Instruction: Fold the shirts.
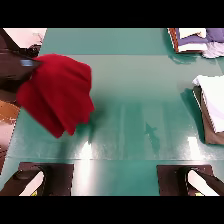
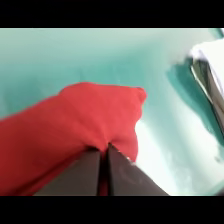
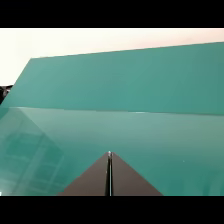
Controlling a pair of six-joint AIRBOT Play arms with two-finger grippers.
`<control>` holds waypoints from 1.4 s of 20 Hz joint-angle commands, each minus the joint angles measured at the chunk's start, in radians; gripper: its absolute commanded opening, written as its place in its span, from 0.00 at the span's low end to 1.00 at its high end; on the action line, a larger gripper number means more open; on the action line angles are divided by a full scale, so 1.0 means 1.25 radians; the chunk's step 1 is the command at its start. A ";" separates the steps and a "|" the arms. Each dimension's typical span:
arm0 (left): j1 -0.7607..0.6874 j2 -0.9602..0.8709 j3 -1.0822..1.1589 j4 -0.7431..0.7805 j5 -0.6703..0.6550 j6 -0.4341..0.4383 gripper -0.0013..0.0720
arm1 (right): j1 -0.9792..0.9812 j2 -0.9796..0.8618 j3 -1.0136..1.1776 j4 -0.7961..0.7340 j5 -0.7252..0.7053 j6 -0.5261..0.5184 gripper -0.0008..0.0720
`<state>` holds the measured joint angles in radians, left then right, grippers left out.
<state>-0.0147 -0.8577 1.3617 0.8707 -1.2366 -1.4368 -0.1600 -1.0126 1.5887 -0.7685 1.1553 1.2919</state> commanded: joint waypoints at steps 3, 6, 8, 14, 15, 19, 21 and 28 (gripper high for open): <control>-0.278 -0.220 -0.016 0.060 0.105 -0.023 0.05 | 0.000 0.000 -0.042 0.000 0.005 0.002 0.03; -0.398 -0.334 -0.016 0.062 0.077 -0.010 0.05 | 0.000 -0.006 -0.042 -0.008 0.009 0.002 0.03; -0.475 -0.392 -0.016 0.062 0.081 0.041 0.28 | 0.000 -0.014 -0.042 -0.010 0.009 0.002 0.03; -0.455 -0.432 0.005 0.153 0.177 0.051 0.77 | 0.000 -0.056 -0.042 -0.008 0.052 0.002 0.03; -0.410 -0.433 0.006 0.154 0.194 0.049 0.77 | 0.000 -0.065 -0.042 -0.008 0.067 0.002 0.03; -0.229 -0.489 0.006 0.140 0.226 0.037 0.77 | 0.000 -0.099 -0.042 -0.010 0.101 0.002 0.03; -0.169 -0.548 0.006 0.091 0.230 0.044 0.77 | 0.000 -0.118 -0.042 -0.009 0.113 0.002 0.03; -0.151 -0.773 0.168 0.036 0.250 0.087 0.77 | 0.001 -0.169 -0.042 -0.010 0.160 0.001 0.03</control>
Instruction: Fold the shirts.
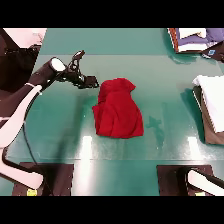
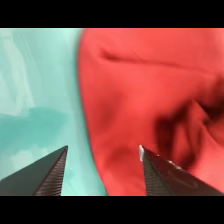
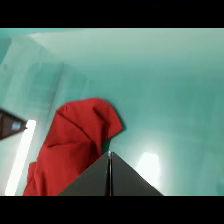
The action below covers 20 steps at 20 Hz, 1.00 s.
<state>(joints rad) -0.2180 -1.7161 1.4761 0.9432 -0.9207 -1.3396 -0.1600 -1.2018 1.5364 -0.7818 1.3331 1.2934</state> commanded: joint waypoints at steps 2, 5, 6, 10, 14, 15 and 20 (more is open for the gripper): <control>0.005 -0.139 0.133 -0.061 -0.015 0.010 0.77 | 0.004 -0.027 0.000 -0.003 0.020 0.000 0.03; -0.015 -0.182 0.165 -0.070 -0.013 0.010 0.77 | 0.004 -0.033 0.000 -0.005 0.019 0.000 0.03; -0.020 -0.190 0.166 -0.070 -0.011 0.010 0.77 | 0.003 -0.033 0.000 -0.005 0.018 0.000 0.03; -0.034 -0.194 0.167 -0.072 -0.001 0.027 0.68 | 0.004 -0.033 0.000 -0.005 0.019 0.000 0.03; -0.034 -0.193 0.187 -0.070 -0.001 0.030 0.05 | 0.005 -0.033 -0.005 -0.006 0.043 0.000 0.03; -0.034 -0.185 0.203 -0.055 -0.017 0.030 0.05 | 0.011 -0.028 -0.027 -0.007 0.043 0.000 0.03; -0.020 -0.106 0.319 0.097 -0.076 0.025 0.05 | 0.114 -0.025 -0.311 -0.063 0.020 0.000 0.24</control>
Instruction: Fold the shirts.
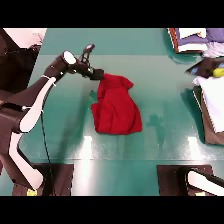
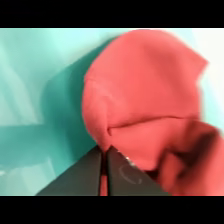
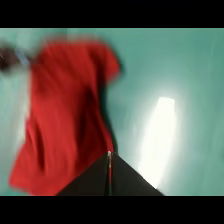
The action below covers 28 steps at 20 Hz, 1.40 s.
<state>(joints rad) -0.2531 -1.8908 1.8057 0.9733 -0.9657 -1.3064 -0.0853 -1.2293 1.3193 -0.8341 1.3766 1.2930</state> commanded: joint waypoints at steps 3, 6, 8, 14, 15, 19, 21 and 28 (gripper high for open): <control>0.023 0.059 0.082 0.081 -0.074 -0.001 0.05 | 0.165 -0.071 -0.275 -0.017 -0.096 -0.039 0.65; 0.023 0.060 0.082 0.096 -0.118 -0.001 0.05 | 0.275 -0.167 -0.308 -0.016 -0.196 -0.073 0.65; 0.024 0.060 0.082 0.108 -0.130 -0.001 0.05 | 0.325 -0.230 -0.275 -0.017 -0.227 -0.085 0.65; 0.023 0.060 0.082 0.125 -0.143 -0.001 0.05 | 0.383 -0.344 -0.134 -0.018 -0.219 -0.087 0.55; 0.023 0.060 0.082 0.125 -0.144 -0.001 0.05 | 0.388 -0.351 -0.121 -0.019 -0.211 -0.087 0.37; 0.029 0.070 0.090 0.132 -0.163 -0.003 0.05 | 0.381 -0.336 -0.093 -0.049 -0.199 -0.085 0.03; 0.044 0.112 0.106 0.146 -0.160 -0.003 0.05 | 0.343 -0.291 -0.053 -0.101 -0.187 -0.064 0.03; 0.080 0.368 0.171 0.160 -0.070 0.008 0.05 | 0.182 -0.091 0.227 -0.158 -0.158 -0.049 0.03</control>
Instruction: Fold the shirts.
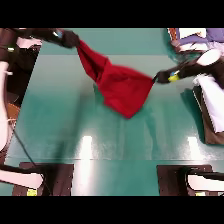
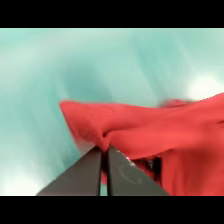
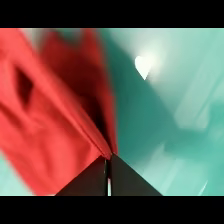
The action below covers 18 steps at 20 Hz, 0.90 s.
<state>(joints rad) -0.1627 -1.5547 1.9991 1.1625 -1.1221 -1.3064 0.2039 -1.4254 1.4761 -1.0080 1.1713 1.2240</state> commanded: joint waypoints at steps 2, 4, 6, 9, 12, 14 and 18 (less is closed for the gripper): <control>0.008 0.180 0.016 0.009 0.093 0.017 0.05 | -0.068 0.105 0.170 -0.041 0.007 0.006 0.03; 0.008 0.254 0.016 0.010 0.122 0.040 0.05 | -0.077 0.133 0.236 -0.055 0.013 0.006 0.03; 0.008 0.320 0.016 0.010 0.134 0.046 0.05 | -0.083 0.154 0.300 -0.053 0.019 0.006 0.03; 0.008 0.406 0.016 0.005 0.137 0.046 0.05 | -0.083 0.182 0.389 -0.054 0.035 0.005 0.03; 0.008 0.478 0.016 -0.024 0.146 0.046 0.05 | -0.083 0.217 0.454 -0.054 0.063 0.005 0.03; 0.008 0.519 0.018 -0.062 0.176 0.046 0.05 | -0.083 0.256 0.464 -0.058 0.063 0.005 0.03; 0.008 0.552 0.058 -0.101 0.168 0.046 0.05 | -0.082 0.335 0.464 -0.118 0.068 0.009 0.03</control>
<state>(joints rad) -0.1539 -0.9020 2.0472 1.0721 -0.9169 -1.2503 0.1009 -1.0657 2.0430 -1.1118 1.2469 1.2316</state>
